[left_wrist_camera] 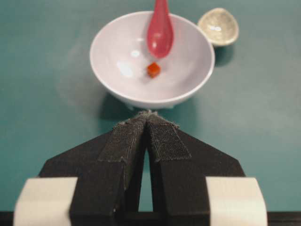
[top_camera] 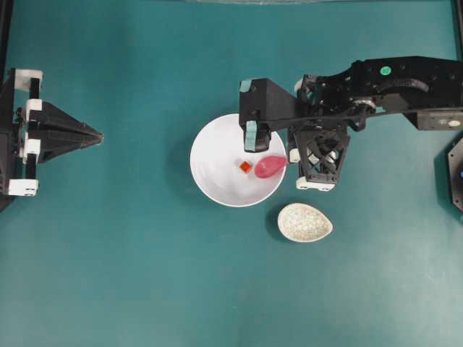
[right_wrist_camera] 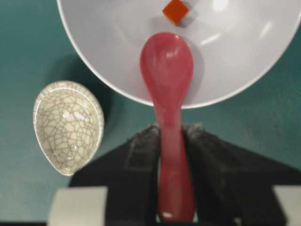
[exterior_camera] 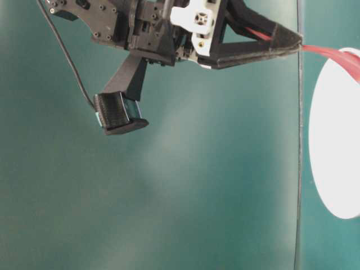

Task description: Grip the spoon and scoop the red block from the bowl with right arm.

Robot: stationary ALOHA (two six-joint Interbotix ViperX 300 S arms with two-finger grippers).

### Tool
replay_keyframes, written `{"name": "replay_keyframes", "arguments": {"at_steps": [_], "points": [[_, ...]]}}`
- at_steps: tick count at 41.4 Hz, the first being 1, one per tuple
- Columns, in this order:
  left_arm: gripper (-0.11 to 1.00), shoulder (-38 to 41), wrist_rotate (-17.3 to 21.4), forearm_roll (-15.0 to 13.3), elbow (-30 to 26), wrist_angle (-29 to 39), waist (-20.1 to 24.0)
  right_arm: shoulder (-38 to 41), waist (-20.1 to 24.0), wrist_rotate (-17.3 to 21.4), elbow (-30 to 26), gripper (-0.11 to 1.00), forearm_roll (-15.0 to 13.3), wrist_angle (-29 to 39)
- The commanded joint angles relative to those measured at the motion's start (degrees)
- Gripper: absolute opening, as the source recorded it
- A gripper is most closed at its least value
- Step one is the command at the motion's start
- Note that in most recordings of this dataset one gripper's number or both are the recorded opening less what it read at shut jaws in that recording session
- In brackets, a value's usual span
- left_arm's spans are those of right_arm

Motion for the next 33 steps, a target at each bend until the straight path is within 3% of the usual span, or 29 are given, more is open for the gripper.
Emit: {"name": "replay_keyframes", "arguments": {"at_steps": [1,16,33], "points": [[0.00,0.4,0.1,0.1,-0.8,-0.3,0.2,-0.1,0.1,0.0,-2.1,0.24,0.2,-0.1],[0.00,0.2,0.1,0.1,-0.8,-0.3,0.2,4.5,0.2,-0.5,-6.2,0.24,0.2,-0.4],[0.00,0.1,0.1,0.2,-0.8,-0.3,0.2,8.1,0.2,0.1,-10.8,0.24,-0.3,-6.3]]}}
